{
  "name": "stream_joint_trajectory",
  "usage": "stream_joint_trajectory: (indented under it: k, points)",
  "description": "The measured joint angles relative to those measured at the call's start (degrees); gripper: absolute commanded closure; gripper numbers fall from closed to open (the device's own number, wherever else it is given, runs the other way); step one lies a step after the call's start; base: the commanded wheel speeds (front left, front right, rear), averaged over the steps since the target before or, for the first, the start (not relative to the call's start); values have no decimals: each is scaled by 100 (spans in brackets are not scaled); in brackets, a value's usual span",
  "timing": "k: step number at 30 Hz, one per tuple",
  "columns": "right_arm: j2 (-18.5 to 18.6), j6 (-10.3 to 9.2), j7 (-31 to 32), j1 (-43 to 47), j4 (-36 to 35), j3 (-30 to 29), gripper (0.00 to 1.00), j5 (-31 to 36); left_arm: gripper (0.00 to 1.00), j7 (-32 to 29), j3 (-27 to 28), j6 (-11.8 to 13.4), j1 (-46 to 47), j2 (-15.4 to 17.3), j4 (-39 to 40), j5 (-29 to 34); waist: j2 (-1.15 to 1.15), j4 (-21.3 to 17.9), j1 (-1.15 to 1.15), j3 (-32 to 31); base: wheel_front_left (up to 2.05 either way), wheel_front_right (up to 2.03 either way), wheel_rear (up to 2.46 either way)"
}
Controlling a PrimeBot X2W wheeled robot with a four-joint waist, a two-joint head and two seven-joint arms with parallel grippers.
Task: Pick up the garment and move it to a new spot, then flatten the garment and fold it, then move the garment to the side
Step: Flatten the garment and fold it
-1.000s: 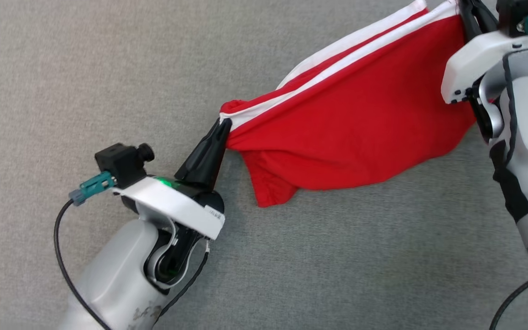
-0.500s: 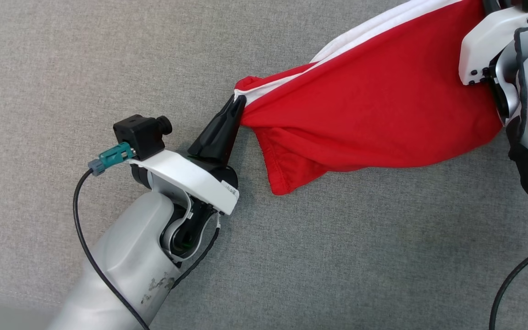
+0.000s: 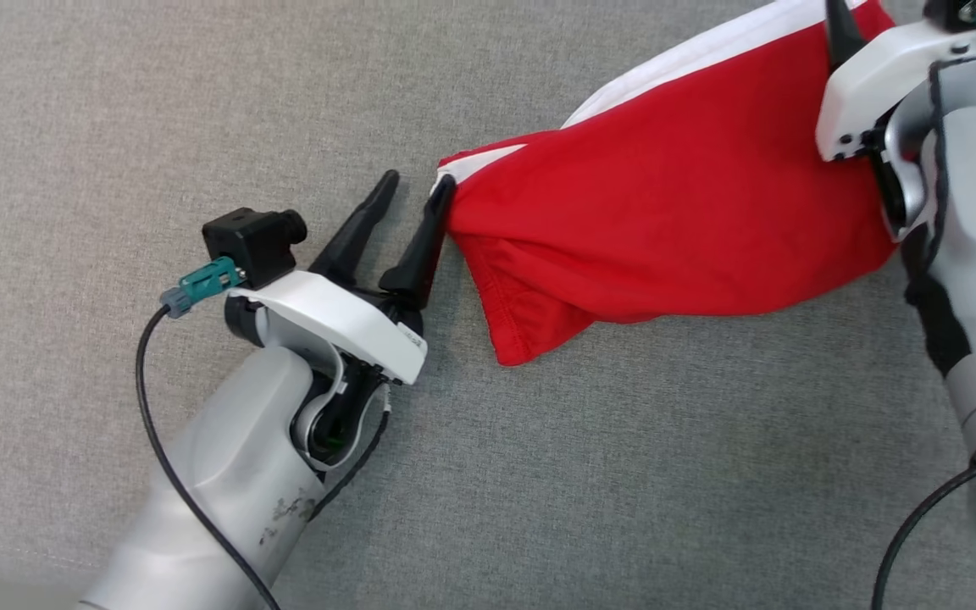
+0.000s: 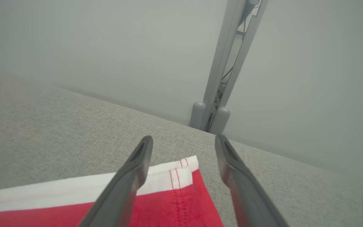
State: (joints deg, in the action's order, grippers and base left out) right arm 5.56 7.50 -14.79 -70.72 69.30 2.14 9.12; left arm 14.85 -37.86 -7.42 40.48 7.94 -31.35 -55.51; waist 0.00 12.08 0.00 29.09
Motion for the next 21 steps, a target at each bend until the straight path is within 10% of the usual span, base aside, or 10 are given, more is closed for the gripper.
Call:
stream_joint_trajectory:
  k: [21]
  points:
    - [-263,0,-30,3172,-2856,814,0,-1315,0,14,2607,192,-2664,-166,1793,2267,0,-583,0,-1451,0,0,0]
